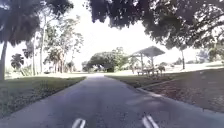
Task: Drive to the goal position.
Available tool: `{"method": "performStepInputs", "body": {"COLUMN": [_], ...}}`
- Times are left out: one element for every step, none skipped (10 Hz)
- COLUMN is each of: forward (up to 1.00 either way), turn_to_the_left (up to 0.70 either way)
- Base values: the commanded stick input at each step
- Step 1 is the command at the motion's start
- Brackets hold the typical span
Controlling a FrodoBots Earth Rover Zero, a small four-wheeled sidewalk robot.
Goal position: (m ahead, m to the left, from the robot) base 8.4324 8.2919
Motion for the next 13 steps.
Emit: {"method": "performStepInputs", "body": {"forward": [0.70,0.70,0.70,0.70,0.70,0.70,0.70,0.70,0.70,0.70,0.70,0.70,0.70], "turn_to_the_left": [0.00,0.00,0.00,0.29,0.35,0.35,0.35,0.35,0.00,0.00,0.00,0.00,0.00]}}
